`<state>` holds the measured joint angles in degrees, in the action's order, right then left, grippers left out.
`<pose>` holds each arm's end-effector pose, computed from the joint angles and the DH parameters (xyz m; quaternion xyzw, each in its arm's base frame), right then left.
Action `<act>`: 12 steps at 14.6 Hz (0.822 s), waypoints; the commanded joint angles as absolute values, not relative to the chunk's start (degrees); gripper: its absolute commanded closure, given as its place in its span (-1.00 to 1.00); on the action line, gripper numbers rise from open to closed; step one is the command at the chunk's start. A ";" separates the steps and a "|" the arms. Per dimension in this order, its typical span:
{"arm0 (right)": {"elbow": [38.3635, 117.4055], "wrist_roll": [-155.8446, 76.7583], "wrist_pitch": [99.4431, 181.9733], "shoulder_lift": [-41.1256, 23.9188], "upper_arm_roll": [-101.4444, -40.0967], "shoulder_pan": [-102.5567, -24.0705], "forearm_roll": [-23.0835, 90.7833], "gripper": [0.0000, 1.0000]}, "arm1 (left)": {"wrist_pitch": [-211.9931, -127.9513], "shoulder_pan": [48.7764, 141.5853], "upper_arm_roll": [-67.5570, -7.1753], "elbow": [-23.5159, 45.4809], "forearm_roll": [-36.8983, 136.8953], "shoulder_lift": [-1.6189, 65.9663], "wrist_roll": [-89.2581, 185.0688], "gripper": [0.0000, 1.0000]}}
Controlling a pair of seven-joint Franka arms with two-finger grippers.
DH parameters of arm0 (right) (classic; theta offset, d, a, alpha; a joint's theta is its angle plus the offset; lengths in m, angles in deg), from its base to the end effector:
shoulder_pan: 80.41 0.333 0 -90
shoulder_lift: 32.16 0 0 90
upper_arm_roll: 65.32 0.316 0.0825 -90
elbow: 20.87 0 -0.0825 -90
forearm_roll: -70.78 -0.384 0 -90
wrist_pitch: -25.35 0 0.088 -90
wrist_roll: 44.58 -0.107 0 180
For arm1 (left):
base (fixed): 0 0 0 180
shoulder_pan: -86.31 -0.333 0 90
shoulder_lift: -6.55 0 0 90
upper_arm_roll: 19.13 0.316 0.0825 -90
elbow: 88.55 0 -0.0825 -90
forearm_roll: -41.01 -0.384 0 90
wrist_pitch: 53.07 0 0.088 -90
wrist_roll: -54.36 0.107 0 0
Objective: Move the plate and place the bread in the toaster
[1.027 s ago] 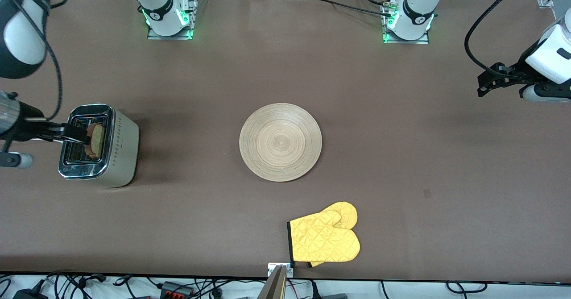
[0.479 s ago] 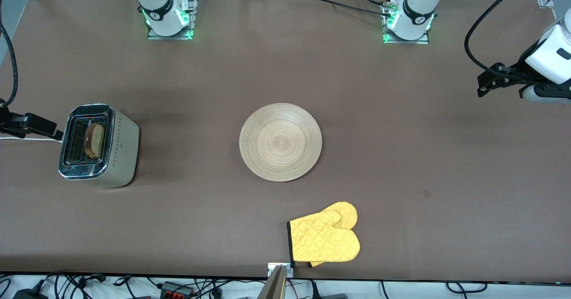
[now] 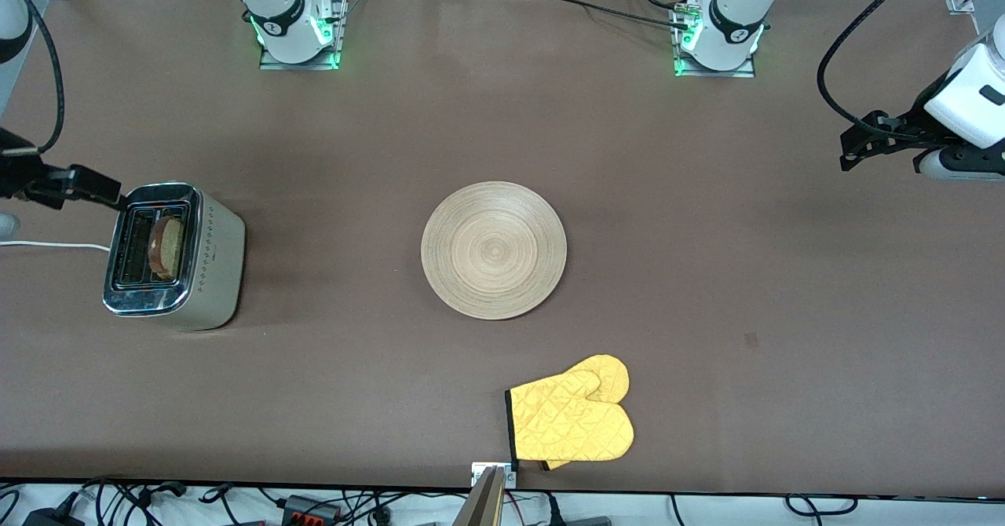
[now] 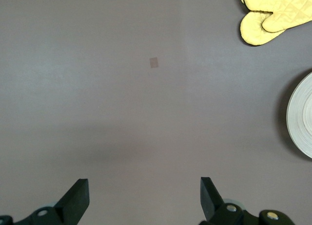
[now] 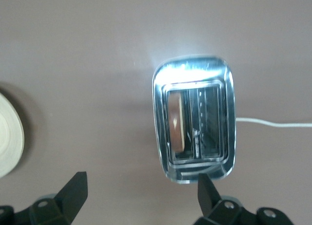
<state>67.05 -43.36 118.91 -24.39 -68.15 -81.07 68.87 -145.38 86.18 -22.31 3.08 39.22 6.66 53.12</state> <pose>0.5979 -0.0312 0.5689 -0.9995 0.0210 0.0179 0.0140 0.5579 -0.0265 0.6136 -0.9997 0.0163 -0.0056 0.0154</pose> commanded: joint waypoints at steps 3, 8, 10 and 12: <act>76.33 -42.20 120.63 -31.72 -67.78 -81.38 70.60 -1.00 | -144.57 85.78 -22.56 1.45 39.60 7.43 53.48 -1.00; 77.82 -42.11 120.88 -34.00 -67.61 -81.20 71.31 -1.00 | -144.57 85.87 -22.64 1.45 39.60 7.43 53.48 -1.00; 78.00 -42.20 121.06 -34.00 -67.61 -81.29 71.49 -1.00 | -144.57 85.87 -22.64 1.45 39.60 7.43 53.48 -1.00; 78.00 -42.11 121.68 -34.00 -67.61 -81.29 71.66 -1.00 | -144.57 85.87 -22.64 1.45 39.60 7.43 53.48 -1.00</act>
<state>75.95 -43.02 120.21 -32.30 -68.11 -81.06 70.76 -145.38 86.18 -22.31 3.08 39.22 6.68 53.12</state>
